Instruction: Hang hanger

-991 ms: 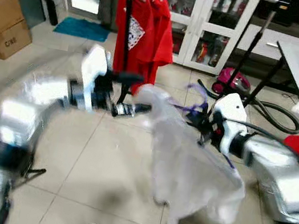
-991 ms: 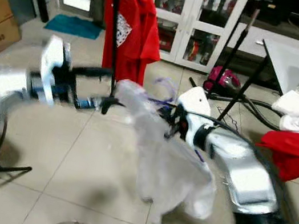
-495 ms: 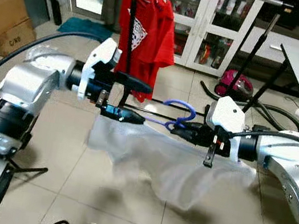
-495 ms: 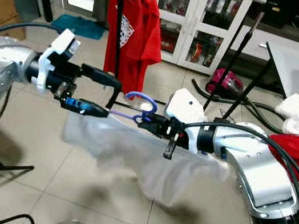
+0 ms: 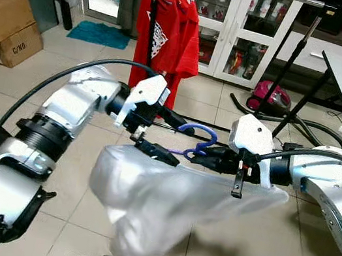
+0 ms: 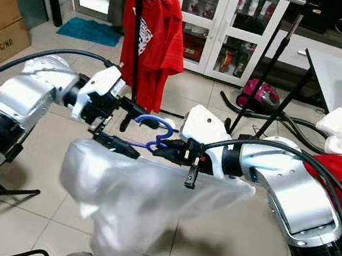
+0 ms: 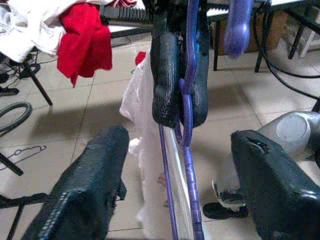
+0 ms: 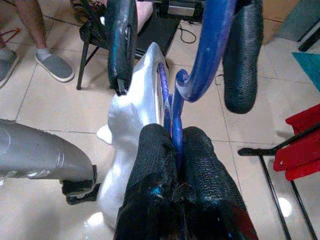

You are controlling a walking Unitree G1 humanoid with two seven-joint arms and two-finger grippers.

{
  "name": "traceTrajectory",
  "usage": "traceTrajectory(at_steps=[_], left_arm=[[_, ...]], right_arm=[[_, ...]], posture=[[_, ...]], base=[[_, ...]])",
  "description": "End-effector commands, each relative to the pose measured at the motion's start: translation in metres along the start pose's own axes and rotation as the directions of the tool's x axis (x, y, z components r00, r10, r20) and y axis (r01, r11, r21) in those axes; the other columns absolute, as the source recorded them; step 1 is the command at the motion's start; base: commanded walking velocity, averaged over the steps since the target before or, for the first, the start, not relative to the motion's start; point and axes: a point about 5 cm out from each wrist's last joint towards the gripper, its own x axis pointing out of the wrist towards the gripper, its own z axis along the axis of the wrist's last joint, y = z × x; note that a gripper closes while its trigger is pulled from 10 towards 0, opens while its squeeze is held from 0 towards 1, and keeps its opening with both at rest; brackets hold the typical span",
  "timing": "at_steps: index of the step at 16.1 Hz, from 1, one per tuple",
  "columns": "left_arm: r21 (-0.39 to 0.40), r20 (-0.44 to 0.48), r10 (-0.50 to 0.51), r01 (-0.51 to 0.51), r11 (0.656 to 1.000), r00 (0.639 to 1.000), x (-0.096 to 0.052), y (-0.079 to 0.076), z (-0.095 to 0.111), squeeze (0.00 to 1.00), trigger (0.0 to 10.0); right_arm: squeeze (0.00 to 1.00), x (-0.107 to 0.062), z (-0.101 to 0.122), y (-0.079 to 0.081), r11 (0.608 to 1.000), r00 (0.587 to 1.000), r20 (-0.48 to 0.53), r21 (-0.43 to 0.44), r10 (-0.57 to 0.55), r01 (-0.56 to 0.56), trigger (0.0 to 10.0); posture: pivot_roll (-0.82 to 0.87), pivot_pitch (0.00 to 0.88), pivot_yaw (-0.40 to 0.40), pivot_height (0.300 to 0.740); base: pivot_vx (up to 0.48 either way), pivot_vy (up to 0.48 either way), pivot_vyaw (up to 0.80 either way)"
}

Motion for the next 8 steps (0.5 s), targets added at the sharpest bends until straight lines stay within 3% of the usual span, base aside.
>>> traceTrajectory(at_steps=[1,4,8], left_arm=[[0.029,-0.030,-0.015,0.016,0.999,0.999,0.000,0.003,0.005,0.00,0.0],[0.020,-0.094,-0.019,0.021,1.000,0.995,0.004,0.006,-0.001,0.00,0.0],[0.012,-0.097,-0.006,0.007,1.000,0.995,0.010,0.009,-0.005,0.00,0.0]], right_arm=[[0.00,-0.003,0.010,-0.001,0.999,1.000,-0.004,-0.043,-0.002,0.002,10.0],[0.00,-0.002,0.009,-0.002,0.999,1.000,-0.026,-0.034,-0.008,0.007,10.0],[0.00,0.000,0.014,-0.003,0.999,1.000,-0.025,-0.034,-0.005,0.005,10.0]], posture=[[0.05,0.000,0.022,0.740],[0.05,0.000,0.020,0.740],[0.05,0.000,0.013,0.740]], base=[[0.000,0.000,0.00],[0.000,0.000,0.00],[0.000,0.000,0.00]])
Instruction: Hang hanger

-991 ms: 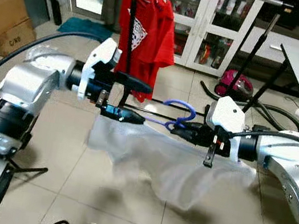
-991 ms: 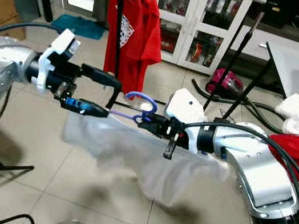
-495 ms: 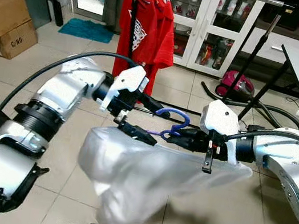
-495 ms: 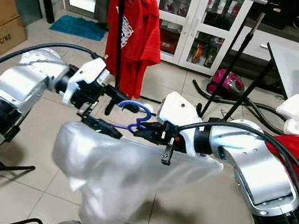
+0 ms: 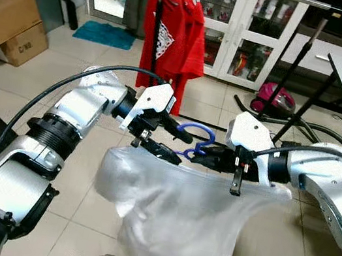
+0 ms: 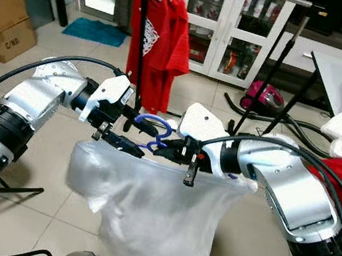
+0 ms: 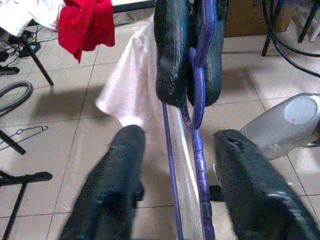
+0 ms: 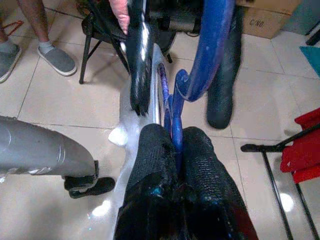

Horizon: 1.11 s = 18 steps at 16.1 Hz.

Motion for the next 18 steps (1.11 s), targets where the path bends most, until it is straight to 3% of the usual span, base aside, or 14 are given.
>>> traceTrajectory(at_steps=[1,5,12,15,16,17,18], left_arm=[[0.024,-0.028,-0.006,0.006,1.000,1.000,0.002,0.003,0.003,0.00,0.0],[0.019,-0.053,-0.006,0.007,1.000,0.999,0.014,0.005,-0.001,0.00,0.0],[0.031,-0.045,0.005,-0.003,1.000,0.999,0.014,0.009,0.001,0.00,0.0],[0.024,0.000,0.013,-0.013,1.000,1.000,0.011,0.008,0.003,0.00,0.0],[0.024,0.000,0.014,-0.014,1.000,1.000,0.011,0.008,0.003,0.00,0.0],[0.020,0.003,0.022,-0.022,1.000,1.000,0.009,0.007,0.002,0.00,0.0],[0.014,0.007,0.029,-0.029,0.999,1.000,0.007,0.007,0.001,0.00,0.0]], right_arm=[[0.00,-0.002,0.010,0.000,0.999,1.000,0.010,-0.039,-0.003,0.004,10.0],[0.00,0.001,0.016,-0.001,0.999,1.000,0.013,-0.045,0.003,-0.003,10.0],[0.00,0.002,0.017,-0.001,0.999,1.000,0.013,-0.042,0.007,-0.006,10.0],[0.00,0.001,0.018,0.000,0.999,0.999,0.027,-0.037,0.019,-0.018,10.0],[0.12,0.001,0.018,0.000,0.999,0.999,0.029,-0.036,0.022,-0.021,10.0],[0.94,0.001,0.018,0.000,0.999,0.999,0.034,-0.036,0.026,-0.025,10.0],[1.00,0.000,0.018,-0.001,0.999,0.999,0.039,-0.033,0.026,-0.025,10.0]], posture=[[0.05,0.000,0.013,0.740],[0.04,0.000,0.012,0.740],[0.04,0.000,0.013,0.740],[0.04,0.000,0.014,0.740],[0.04,0.000,0.014,0.740],[0.04,0.000,0.014,0.740],[0.04,0.000,0.013,0.740]], base=[[0.000,0.000,0.00],[0.000,0.000,0.00],[0.000,0.000,0.00],[0.000,0.000,0.00],[0.000,0.000,0.00],[0.000,0.000,0.00],[0.000,0.000,0.00]])
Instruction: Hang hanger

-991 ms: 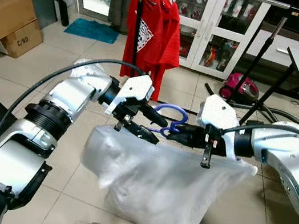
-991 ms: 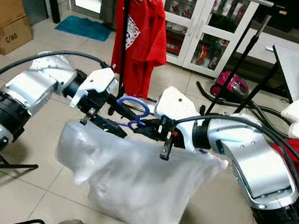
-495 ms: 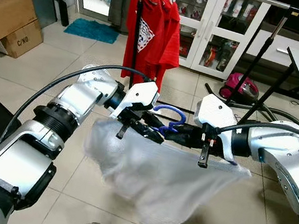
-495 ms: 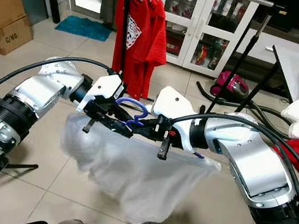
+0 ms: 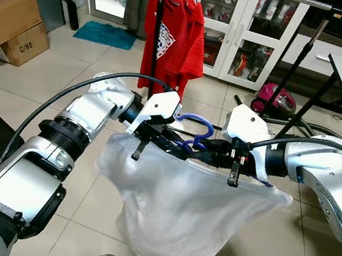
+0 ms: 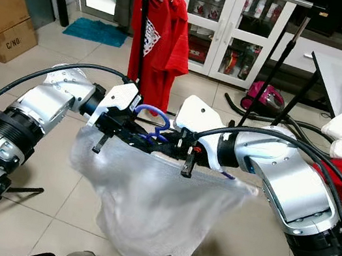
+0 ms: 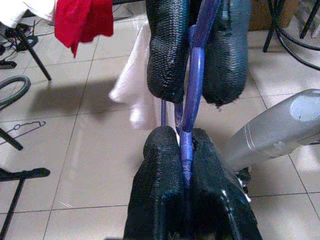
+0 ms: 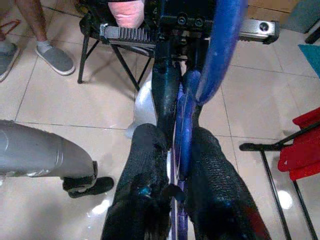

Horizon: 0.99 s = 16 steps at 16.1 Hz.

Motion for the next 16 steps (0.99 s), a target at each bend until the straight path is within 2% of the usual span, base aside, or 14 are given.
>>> traceTrajectory(at_steps=[1,3,5,7,8,9,10,11,12,13,14,15,16], left_arm=[[0.018,0.026,0.038,-0.038,0.999,0.999,-0.006,0.002,0.006,0.00,0.0],[0.006,0.027,0.051,-0.051,0.999,0.998,-0.009,0.001,0.002,0.00,0.0],[-0.016,0.023,0.078,-0.078,0.997,0.997,-0.014,-0.001,-0.003,0.00,0.0],[-0.047,0.018,0.112,-0.111,0.993,0.994,-0.020,-0.005,-0.013,0.00,0.0],[-0.051,0.020,0.116,-0.114,0.992,0.993,-0.021,-0.007,-0.014,0.00,0.0],[-0.060,0.027,0.128,-0.127,0.990,0.991,-0.023,-0.010,-0.016,0.00,0.0],[-0.063,0.031,0.144,-0.142,0.988,0.989,-0.024,-0.010,-0.016,0.00,0.0],[-0.069,0.050,0.205,-0.201,0.977,0.977,-0.026,-0.009,-0.017,0.00,0.0],[-0.073,0.062,0.236,-0.231,0.970,0.970,-0.027,-0.008,-0.016,0.00,0.0],[-0.088,0.092,0.336,-0.328,0.941,0.937,-0.029,-0.003,-0.015,0.00,0.0],[-0.101,0.109,0.382,-0.372,0.923,0.918,-0.030,-0.001,-0.015,0.00,0.0],[-0.126,0.130,0.441,-0.426,0.896,0.888,-0.031,0.001,-0.014,0.00,0.0],[-0.161,0.150,0.489,-0.467,0.869,0.859,-0.031,0.002,-0.015,0.00,0.0]], right_arm=[[1.00,-0.004,0.012,0.001,0.999,0.998,0.053,-0.038,0.021,-0.019,10.0],[1.00,-0.009,0.012,-0.001,0.999,0.998,0.058,-0.041,0.012,-0.010,10.0],[1.00,-0.025,0.015,-0.009,0.999,0.996,0.090,-0.042,-0.027,0.031,10.0],[1.00,-0.050,0.013,-0.025,0.985,0.979,0.112,0.006,-0.169,0.170,10.0],[1.00,-0.055,0.010,-0.028,0.981,0.975,0.106,0.018,-0.196,0.195,10.0],[1.00,-0.066,0.001,-0.032,0.959,0.955,0.085,0.057,-0.283,0.279,10.0],[1.00,-0.070,-0.003,-0.033,0.945,0.942,0.080,0.080,-0.325,0.318,10.0],[1.00,-0.073,-0.012,-0.032,0.906,0.909,0.071,0.144,-0.410,0.397,10.0],[1.00,-0.073,-0.016,-0.031,0.888,0.895,0.065,0.171,-0.442,0.427,10.0],[1.00,-0.065,-0.029,-0.025,0.823,0.848,0.030,0.259,-0.530,0.505,10.0],[1.00,-0.060,-0.036,-0.024,0.760,0.804,0.007,0.330,-0.595,0.559,10.0],[1.00,-0.054,-0.049,-0.021,0.642,0.728,-0.056,0.430,-0.683,0.635,10.0],[0.96,-0.046,-0.058,-0.014,0.560,0.685,-0.110,0.490,-0.720,0.667,10.0]], posture=[[0.04,0.000,0.012,0.740],[0.04,0.000,0.011,0.740],[0.04,0.000,0.010,0.740],[0.04,0.000,0.013,0.740],[0.04,0.000,0.013,0.740],[0.04,0.000,0.013,0.740],[0.04,0.000,0.012,0.740],[0.05,0.000,0.012,0.740],[0.05,0.000,0.012,0.740],[0.05,0.000,0.013,0.740],[0.05,0.000,0.017,0.740],[0.05,0.000,0.023,0.740],[0.04,0.000,0.029,0.740]], base=[[0.000,0.000,0.00],[0.000,0.000,0.00],[0.000,0.000,0.00],[0.000,0.000,0.00],[0.000,0.000,0.00],[0.000,0.000,0.00],[0.000,0.000,0.00],[0.000,0.000,0.00],[0.000,0.000,0.00],[0.000,0.000,0.00],[0.000,0.000,0.00],[0.000,0.000,0.00],[0.000,0.000,0.00]])
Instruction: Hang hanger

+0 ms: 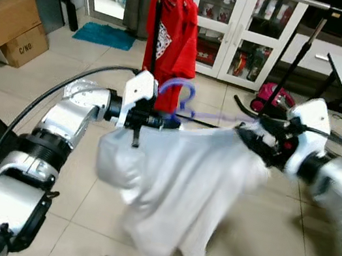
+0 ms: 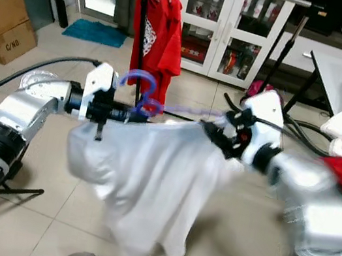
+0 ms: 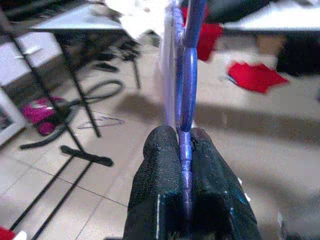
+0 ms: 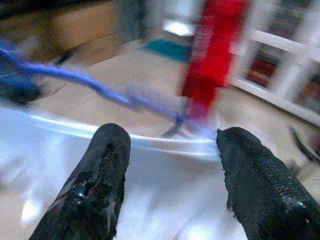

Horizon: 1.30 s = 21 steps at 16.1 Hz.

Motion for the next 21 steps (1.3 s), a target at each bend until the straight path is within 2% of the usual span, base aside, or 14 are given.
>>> traceTrajectory(at_steps=[1,2,4,5,6,7,8,9,10,13,21], left_arm=[[-0.001,0.053,0.064,-0.064,0.998,0.997,-0.002,0.005,0.009,0.00,0.0],[-0.016,0.058,0.094,-0.093,0.996,0.994,-0.001,0.005,0.009,0.00,0.0],[-0.056,0.103,0.110,-0.105,0.993,0.989,0.007,0.002,0.010,0.00,0.0],[-0.076,0.126,0.111,-0.102,0.992,0.986,0.013,-0.003,0.010,0.00,0.0],[-0.081,0.131,0.108,-0.098,0.992,0.986,0.015,-0.005,0.010,0.00,0.0],[-0.089,0.135,0.112,-0.100,0.991,0.985,0.018,-0.008,0.009,0.00,0.0],[-0.094,0.137,0.121,-0.109,0.990,0.983,0.019,-0.009,0.009,0.00,0.0],[-0.099,0.137,0.131,-0.118,0.988,0.982,0.019,-0.010,0.009,0.00,0.0],[-0.100,0.135,0.134,-0.121,0.988,0.982,0.018,-0.010,0.008,0.00,0.0],[-0.102,0.129,0.143,-0.131,0.986,0.981,0.016,-0.010,0.008,0.00,0.0],[-0.145,0.154,0.048,-0.025,0.989,0.987,0.020,-0.025,0.009,0.00,0.0]], right_arm=[[0.28,-0.003,-0.002,-0.002,0.995,0.995,-0.008,0.033,-0.096,0.096,10.0],[0.00,-0.001,-0.003,0.004,0.986,0.989,-0.005,0.087,-0.145,0.145,10.0],[0.00,0.009,-0.005,0.013,0.958,0.970,-0.003,0.153,-0.244,0.241,10.0],[0.00,0.014,-0.006,0.018,0.934,0.955,-0.013,0.205,-0.296,0.292,9.2],[0.00,0.017,-0.004,0.020,0.918,0.948,-0.007,0.247,-0.319,0.311,9.2],[0.00,0.019,0.000,0.024,0.899,0.941,-0.002,0.297,-0.337,0.322,4.7],[0.00,0.021,0.003,0.026,0.883,0.936,0.001,0.333,-0.351,0.331,4.3],[0.00,0.023,0.008,0.030,0.872,0.936,0.020,0.372,-0.350,0.318,6.8],[0.00,0.023,0.011,0.031,0.866,0.935,0.029,0.388,-0.352,0.314,9.9],[0.00,0.025,0.018,0.034,0.860,0.934,0.052,0.412,-0.352,0.301,10.0],[0.00,0.032,0.030,0.035,0.870,0.935,0.093,0.406,-0.342,0.278,10.0]], posture=[[0.04,0.000,0.035,0.740],[0.04,0.000,0.041,0.740],[0.04,0.000,0.047,0.740],[0.04,0.000,0.048,0.740],[0.04,0.000,0.049,0.740],[0.04,0.000,0.048,0.740],[0.04,0.000,0.047,0.740],[0.05,0.000,0.043,0.740],[0.05,0.000,0.042,0.740],[0.05,0.000,0.039,0.740],[0.05,0.000,0.033,0.740]], base=[[0.000,0.000,0.00],[0.000,0.000,0.00],[0.000,0.000,0.00],[0.000,0.000,0.00],[0.000,0.000,0.00],[0.000,0.000,0.00],[0.000,0.000,0.00],[0.000,0.000,0.00],[0.000,0.000,0.00],[0.000,0.000,0.00],[0.000,0.000,0.00]])
